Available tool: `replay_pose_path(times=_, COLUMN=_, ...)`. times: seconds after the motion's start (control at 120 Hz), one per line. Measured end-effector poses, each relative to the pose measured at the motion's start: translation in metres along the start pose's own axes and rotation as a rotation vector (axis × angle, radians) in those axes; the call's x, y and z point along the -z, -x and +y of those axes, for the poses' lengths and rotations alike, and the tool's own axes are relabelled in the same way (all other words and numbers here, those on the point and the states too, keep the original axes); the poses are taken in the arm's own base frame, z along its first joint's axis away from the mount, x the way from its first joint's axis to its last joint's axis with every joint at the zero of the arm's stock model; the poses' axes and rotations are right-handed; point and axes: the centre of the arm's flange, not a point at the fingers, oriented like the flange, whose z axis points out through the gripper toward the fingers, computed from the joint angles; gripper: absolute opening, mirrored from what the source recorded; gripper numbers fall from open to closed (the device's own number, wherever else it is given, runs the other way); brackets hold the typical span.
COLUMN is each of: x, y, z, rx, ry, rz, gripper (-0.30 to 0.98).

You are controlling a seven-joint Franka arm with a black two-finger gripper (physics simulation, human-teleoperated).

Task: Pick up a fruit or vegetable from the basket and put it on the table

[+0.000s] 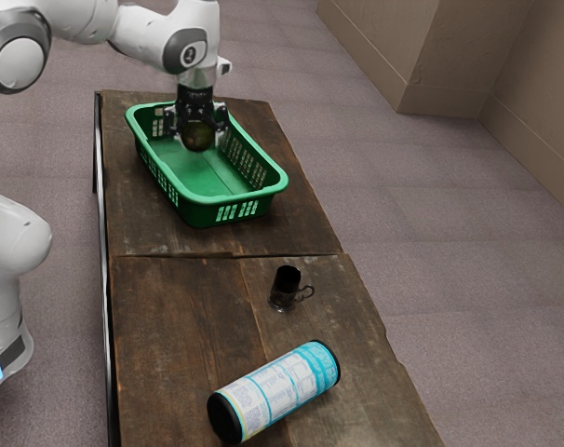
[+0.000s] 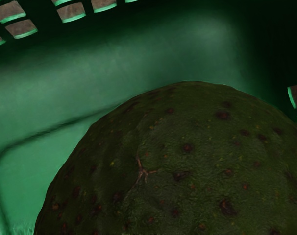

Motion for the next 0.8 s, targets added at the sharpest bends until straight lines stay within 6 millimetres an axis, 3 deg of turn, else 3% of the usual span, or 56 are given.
replay_pose_path(times=0.033, x=0.008, y=0.002, z=0.000, rx=-0.004, ry=-0.016, rz=-0.013, gripper=0.04)
replay_pose_path(times=0.1, x=0.028, y=0.009, z=0.000, rx=-0.021, ry=-0.055, rz=-0.029, gripper=0.10)
replay_pose_path(times=0.192, x=0.057, y=0.021, z=0.003, rx=-0.054, ry=-0.098, rz=-0.036, gripper=0.02)
replay_pose_path(times=0.233, x=0.077, y=0.029, z=0.012, rx=-0.084, ry=-0.105, rz=-0.027, gripper=0.08)
replay_pose_path(times=0.333, x=0.127, y=0.063, z=0.048, rx=-0.197, ry=-0.096, rz=0.023, gripper=0.01)
replay_pose_path(times=0.367, x=0.135, y=0.075, z=0.061, rx=-0.234, ry=-0.099, rz=0.030, gripper=0.10)
replay_pose_path(times=0.392, x=0.137, y=0.085, z=0.070, rx=-0.262, ry=-0.102, rz=0.032, gripper=0.13)
replay_pose_path(times=0.492, x=0.138, y=0.114, z=0.103, rx=-0.355, ry=-0.099, rz=0.037, gripper=0.04)
replay_pose_path(times=0.542, x=0.133, y=0.126, z=0.122, rx=-0.403, ry=-0.091, rz=0.040, gripper=0.09)
replay_pose_path(times=0.575, x=0.132, y=0.131, z=0.132, rx=-0.426, ry=-0.079, rz=0.048, gripper=0.05)
replay_pose_path(times=0.683, x=0.129, y=0.132, z=0.153, rx=-0.467, ry=-0.039, rz=0.088, gripper=0.02)
replay_pose_path(times=0.8, x=0.111, y=0.115, z=0.181, rx=-0.495, ry=0.009, rz=0.121, gripper=0.01)
